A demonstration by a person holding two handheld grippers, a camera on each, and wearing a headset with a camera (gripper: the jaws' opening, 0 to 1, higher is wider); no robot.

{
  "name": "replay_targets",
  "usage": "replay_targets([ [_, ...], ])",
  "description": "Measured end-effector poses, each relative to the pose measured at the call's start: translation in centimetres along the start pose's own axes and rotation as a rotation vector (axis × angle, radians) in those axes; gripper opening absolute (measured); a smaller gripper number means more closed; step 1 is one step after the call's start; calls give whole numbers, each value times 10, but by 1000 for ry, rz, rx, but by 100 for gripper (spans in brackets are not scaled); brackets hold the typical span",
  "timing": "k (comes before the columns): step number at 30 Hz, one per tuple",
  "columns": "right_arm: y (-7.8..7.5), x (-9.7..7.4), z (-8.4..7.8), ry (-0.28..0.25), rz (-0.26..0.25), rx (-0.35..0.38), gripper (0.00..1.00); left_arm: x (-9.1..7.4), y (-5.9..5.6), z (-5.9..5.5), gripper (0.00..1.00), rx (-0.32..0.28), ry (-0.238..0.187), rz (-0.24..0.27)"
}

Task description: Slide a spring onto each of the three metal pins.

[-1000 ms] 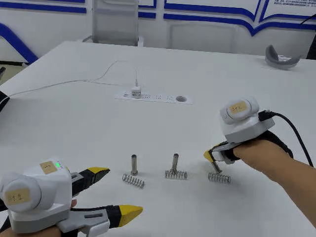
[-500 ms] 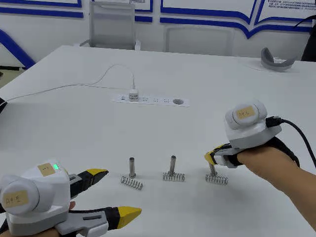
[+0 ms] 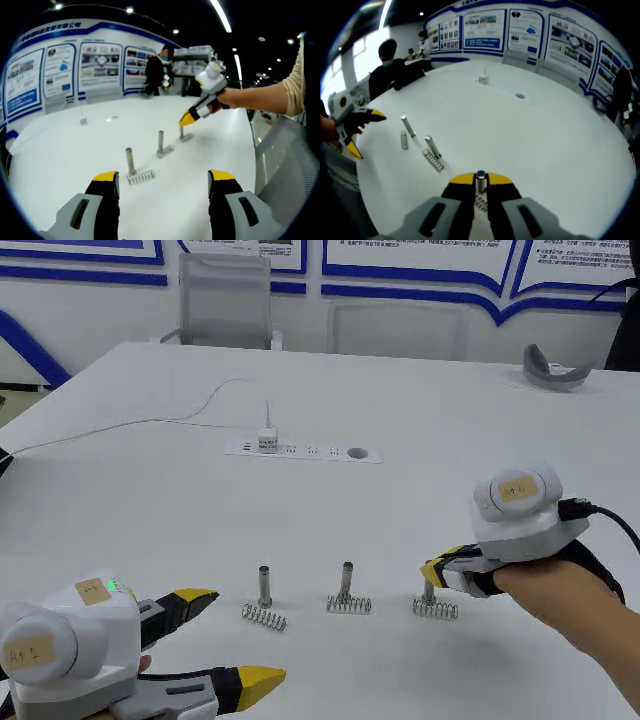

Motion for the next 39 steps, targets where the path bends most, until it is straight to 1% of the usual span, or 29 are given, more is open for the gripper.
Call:
replay_targets([
  [10, -1, -2, -8, -9, -4, 10, 9, 0, -1, 0, 73, 1, -2, -2],
  [17, 0, -3, -10, -11, -1, 6, 10, 0, -2, 0, 73, 3, -2, -2],
  [28, -1, -9, -11, -32, 16, -9, 14, -1, -3, 2, 73, 10, -3, -2],
  [35, -5, -14, -16, -40, 34, -24, 16, 0, -3, 1, 73, 9, 0, -4],
  [39, -6, -14, -21, -31, 50, -59, 16, 1, -3, 1, 73, 10, 2, -8],
])
Point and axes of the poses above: the centre of the closed fingertips' face, and the gripper's own axes: x roughly forward along the fingers, y roughly to its left, z roughly out of its top, the point moved 6 cm from there along -x, roughly backward along the fingers, and after that the axes turned 15 degrees about -z, right-handed, at the moved point
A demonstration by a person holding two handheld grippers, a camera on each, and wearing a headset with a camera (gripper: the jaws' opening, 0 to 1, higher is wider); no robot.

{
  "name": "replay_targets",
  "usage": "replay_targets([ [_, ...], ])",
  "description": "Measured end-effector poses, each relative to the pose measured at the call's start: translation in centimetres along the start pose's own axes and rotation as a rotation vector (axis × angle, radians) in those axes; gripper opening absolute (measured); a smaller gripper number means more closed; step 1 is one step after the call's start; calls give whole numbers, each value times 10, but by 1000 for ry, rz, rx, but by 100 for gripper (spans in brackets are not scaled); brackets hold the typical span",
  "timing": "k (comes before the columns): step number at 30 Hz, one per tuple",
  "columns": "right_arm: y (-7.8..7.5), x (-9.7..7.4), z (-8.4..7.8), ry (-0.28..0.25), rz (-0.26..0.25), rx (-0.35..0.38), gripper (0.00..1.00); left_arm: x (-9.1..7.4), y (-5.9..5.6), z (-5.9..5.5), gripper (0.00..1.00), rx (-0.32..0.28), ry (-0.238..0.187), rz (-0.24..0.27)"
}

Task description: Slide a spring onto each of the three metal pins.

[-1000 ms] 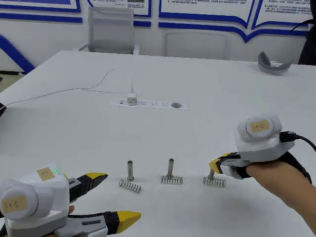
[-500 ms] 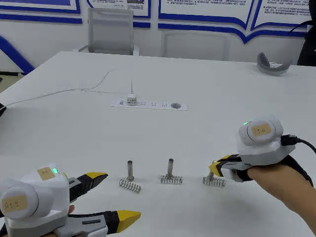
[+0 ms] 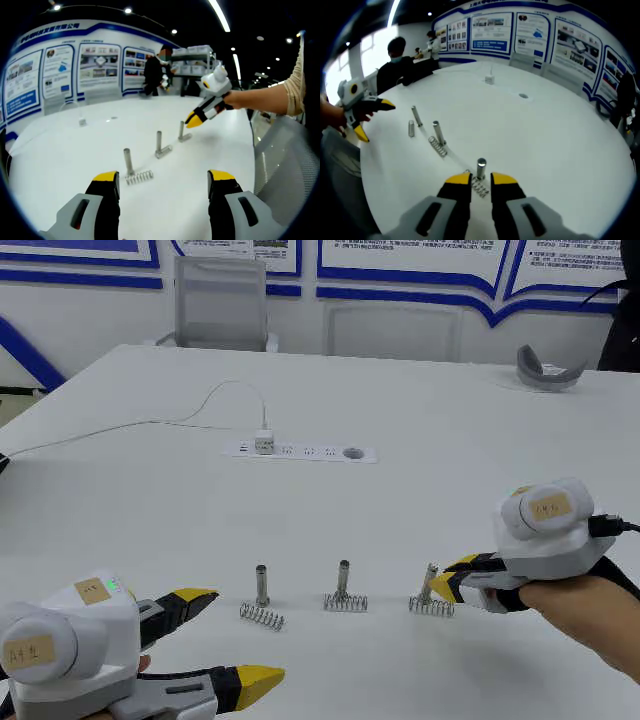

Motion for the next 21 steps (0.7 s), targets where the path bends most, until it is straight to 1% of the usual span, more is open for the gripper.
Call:
replay_targets([
  [2, 1, 0, -3, 10, 18, -20, 16, 0, 0, 0, 73, -1, 1, -1],
  [4, 1, 0, -6, 17, 29, -63, 16, 0, 0, -1, 73, -1, 3, 0],
  [6, 1, 1, -8, 26, 39, -87, 16, -1, 0, -1, 73, -1, 4, 0],
  [14, 4, 7, -15, 51, 105, -144, 16, 0, -1, -2, 72, -5, 5, -4],
  [21, 2, 14, -17, 72, 116, -184, 16, -1, -2, -3, 71, -10, 8, -4],
])
Point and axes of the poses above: the centre of the closed fingertips' face, and the gripper's own axes: x roughly forward along the fingers, y roughly to its left, z roughly out of its top, the point moved 6 cm from there along -x, roughly backward along the fingers, and after that the axes turned 15 degrees about -z, right-handed, at the moved point
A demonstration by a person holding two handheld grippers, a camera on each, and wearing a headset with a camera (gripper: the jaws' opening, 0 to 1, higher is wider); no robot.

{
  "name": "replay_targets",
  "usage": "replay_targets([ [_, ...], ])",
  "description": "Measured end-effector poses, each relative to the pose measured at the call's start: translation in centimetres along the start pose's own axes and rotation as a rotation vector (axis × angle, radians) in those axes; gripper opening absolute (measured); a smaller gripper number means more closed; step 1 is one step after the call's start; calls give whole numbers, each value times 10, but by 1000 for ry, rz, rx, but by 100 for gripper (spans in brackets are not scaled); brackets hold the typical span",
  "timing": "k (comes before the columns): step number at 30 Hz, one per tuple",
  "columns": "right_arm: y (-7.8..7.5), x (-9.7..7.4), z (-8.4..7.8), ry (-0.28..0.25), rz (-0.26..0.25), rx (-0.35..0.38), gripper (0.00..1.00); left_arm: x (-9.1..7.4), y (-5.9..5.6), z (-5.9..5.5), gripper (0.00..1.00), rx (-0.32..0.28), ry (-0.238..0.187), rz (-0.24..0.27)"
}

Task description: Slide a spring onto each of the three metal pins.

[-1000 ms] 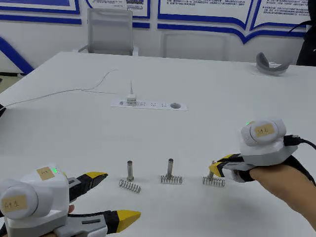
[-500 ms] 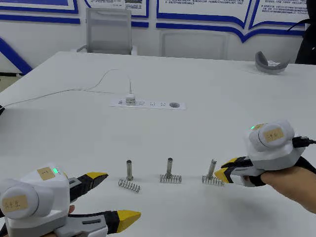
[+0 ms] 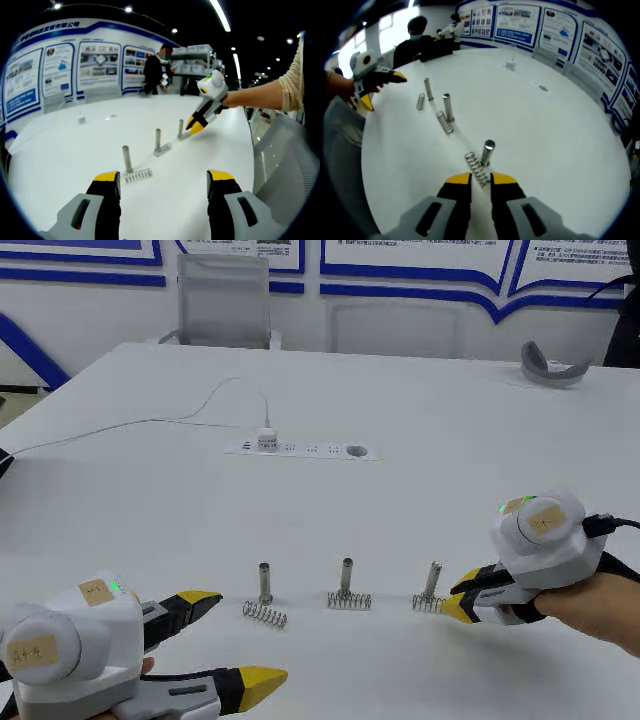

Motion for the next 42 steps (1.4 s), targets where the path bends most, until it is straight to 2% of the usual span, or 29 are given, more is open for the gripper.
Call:
replay_targets([
  [7, 0, 7, -3, 35, 23, -20, 15, 0, -1, -1, 71, -4, 4, -1],
  [18, 7, 7, -11, 76, 63, -57, 14, 2, -3, -4, 70, -10, 11, -7],
  [23, 7, 8, -9, 85, 73, -73, 13, 4, -5, -6, 70, -12, 15, -18],
  [28, 10, 9, -6, 99, 69, -153, 12, 6, -5, -6, 70, -14, 14, -24],
  [31, 11, 9, -4, 109, 64, -177, 12, 8, -6, -7, 70, -13, 15, -29],
  [42, 10, 11, -2, 170, 69, -196, 12, 16, -12, -7, 70, -1, 16, -62],
])
Point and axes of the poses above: the centre of the closed fingertips' face, and the gripper's own axes: x roughly forward along the fingers, y roughly to its left, z roughly out of its top, the point moved 6 cm from there along -x, roughly backward along the fingers, and after that the axes turned 15 degrees about -z, right-handed, at the moved point
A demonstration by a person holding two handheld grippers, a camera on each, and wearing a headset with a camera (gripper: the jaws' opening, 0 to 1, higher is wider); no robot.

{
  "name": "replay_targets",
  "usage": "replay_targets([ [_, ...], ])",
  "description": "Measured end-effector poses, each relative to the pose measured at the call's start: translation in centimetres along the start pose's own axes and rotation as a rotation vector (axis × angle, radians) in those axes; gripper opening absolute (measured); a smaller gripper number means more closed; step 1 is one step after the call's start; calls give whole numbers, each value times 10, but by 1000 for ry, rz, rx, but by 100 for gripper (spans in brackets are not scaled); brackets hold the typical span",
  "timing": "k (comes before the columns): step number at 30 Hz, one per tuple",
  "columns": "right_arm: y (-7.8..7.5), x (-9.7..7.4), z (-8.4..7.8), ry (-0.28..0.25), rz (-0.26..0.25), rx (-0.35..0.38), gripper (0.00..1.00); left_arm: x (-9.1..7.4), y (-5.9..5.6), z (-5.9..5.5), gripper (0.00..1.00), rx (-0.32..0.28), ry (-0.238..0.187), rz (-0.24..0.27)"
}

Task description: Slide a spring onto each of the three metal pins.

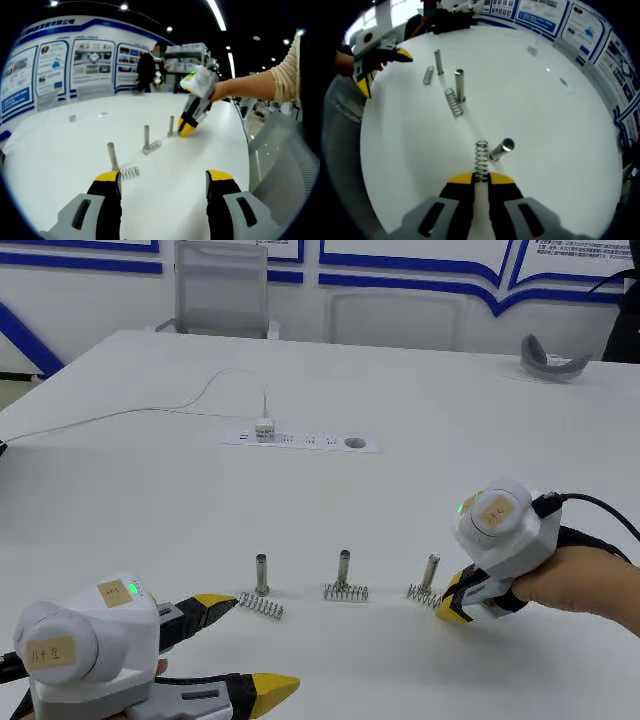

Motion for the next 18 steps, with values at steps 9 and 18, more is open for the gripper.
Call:
replay_targets([
  [9, 3, -1, 1, -14, -29, -62, 11, 8, -4, 1, 69, 10, -1, -33],
  [18, 5, -1, 5, 0, -48, -138, 11, 15, -9, 8, 68, 44, 17, -63],
])
Point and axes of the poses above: the centre of the closed fingertips' face, and the gripper's own axes: x roughly forward along the fingers, y roughly to its left, z roughly out of its top, the point moved 6 cm from there along -x, roughly backward along the fingers, and after that the axes turned 15 degrees about -z, right-handed, at the moved point
